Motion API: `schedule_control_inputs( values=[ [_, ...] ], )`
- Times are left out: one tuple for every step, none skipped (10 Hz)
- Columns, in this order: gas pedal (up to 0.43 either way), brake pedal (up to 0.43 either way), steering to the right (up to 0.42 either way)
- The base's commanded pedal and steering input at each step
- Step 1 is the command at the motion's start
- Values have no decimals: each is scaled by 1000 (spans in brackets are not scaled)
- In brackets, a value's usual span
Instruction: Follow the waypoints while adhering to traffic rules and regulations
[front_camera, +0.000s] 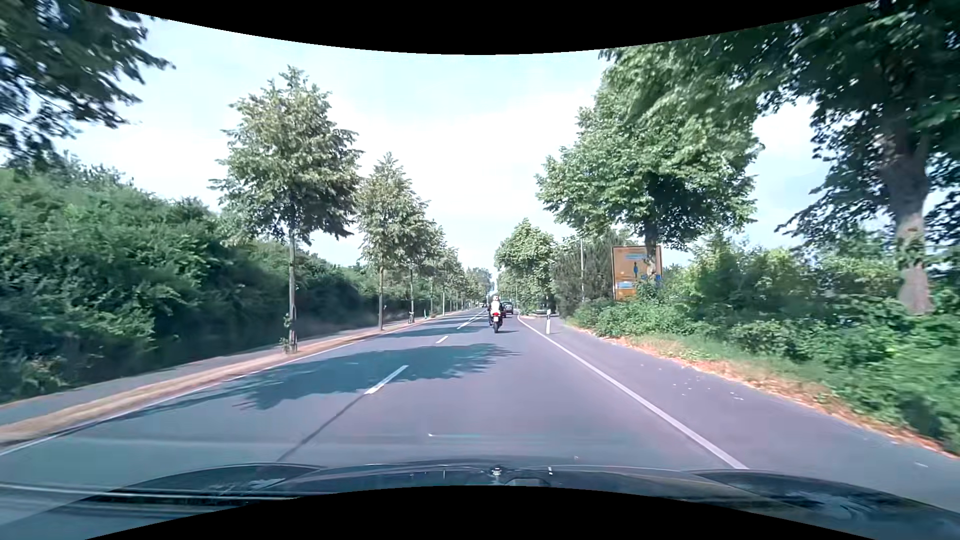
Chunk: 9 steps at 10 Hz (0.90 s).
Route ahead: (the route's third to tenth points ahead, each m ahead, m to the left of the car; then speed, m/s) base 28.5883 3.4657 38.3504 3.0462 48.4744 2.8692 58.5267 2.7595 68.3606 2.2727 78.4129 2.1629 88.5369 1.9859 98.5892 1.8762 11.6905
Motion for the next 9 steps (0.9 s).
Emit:
schedule_control_inputs(
  values=[
    [157, 0, 1],
    [157, 0, 1],
    [157, 0, 3],
    [157, 0, 3],
    [157, 0, 3],
    [157, 0, 3],
    [157, 0, 3],
    [157, 0, 3],
    [157, 0, 3]
  ],
)
